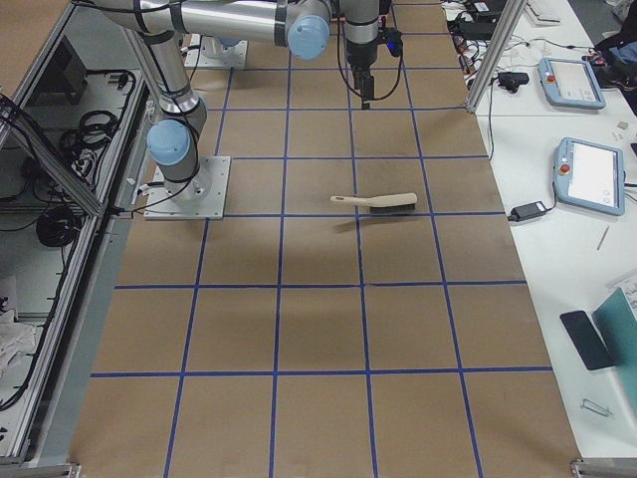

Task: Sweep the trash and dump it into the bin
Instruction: 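Hold the dustpan tipped over the bin with the left gripper to empty it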

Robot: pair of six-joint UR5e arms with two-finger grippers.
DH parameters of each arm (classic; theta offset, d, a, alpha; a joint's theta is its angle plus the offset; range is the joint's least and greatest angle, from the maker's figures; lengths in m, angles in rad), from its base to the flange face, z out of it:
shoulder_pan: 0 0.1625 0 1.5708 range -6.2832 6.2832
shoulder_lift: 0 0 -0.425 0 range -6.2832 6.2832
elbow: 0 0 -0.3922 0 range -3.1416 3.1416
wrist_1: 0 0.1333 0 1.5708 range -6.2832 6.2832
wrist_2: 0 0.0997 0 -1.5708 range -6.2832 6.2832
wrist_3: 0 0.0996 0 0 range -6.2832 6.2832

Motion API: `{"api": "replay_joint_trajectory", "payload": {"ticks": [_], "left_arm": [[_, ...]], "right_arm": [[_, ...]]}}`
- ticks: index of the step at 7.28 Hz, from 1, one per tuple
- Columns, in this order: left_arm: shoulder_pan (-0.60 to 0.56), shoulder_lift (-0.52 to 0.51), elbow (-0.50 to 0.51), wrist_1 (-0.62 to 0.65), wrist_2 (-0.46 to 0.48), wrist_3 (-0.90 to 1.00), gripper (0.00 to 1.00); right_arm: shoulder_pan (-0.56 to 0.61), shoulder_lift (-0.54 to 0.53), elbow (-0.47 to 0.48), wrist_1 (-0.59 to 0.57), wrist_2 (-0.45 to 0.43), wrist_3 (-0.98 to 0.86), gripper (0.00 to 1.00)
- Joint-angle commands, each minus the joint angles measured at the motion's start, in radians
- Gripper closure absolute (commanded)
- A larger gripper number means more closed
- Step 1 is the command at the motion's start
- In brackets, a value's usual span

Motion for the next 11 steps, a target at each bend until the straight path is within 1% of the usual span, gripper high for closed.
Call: {"api": "replay_joint_trajectory", "payload": {"ticks": [1, 3, 4, 5, 6, 7, 9, 11], "left_arm": [[-0.013, 0.013, -0.058, 0.09, 0.017, 0.006, 0.87], [-0.024, 0.035, -0.068, 0.098, 0.035, 0.006, 0.87], [-0.05, 0.036, -0.069, 0.148, 0.077, 0.006, 0.87], [-0.07, 0.038, -0.077, 0.176, 0.098, 0.003, 0.87], [-0.07, 0.036, -0.081, 0.216, 0.1, -0.003, 0.87], [-0.07, 0.038, -0.084, 0.239, 0.106, -0.003, 0.87], [-0.064, 0.044, -0.106, 0.241, 0.108, -0.009, 0.88], [-0.061, 0.047, -0.115, 0.23, 0.106, -0.008, 0.93]], "right_arm": [[0.028, -0.016, 0.0, 0.017, 0.011, -0.001, 0.0], [0.112, -0.028, 0.0, 0.035, 0.008, 0.0, 0.0], [0.135, -0.036, 0.0, 0.034, 0.004, 0.006, 0.0], [0.135, -0.039, 0.0, 0.034, 0.01, 0.014, 0.0], [0.134, -0.039, -0.001, 0.037, 0.01, 0.014, 0.0], [0.134, -0.039, -0.001, 0.069, 0.01, 0.026, 0.0], [0.134, -0.041, -0.003, 0.074, 0.011, 0.142, 0.0], [0.129, -0.058, -0.006, 0.078, -0.007, 0.181, 0.0]]}}
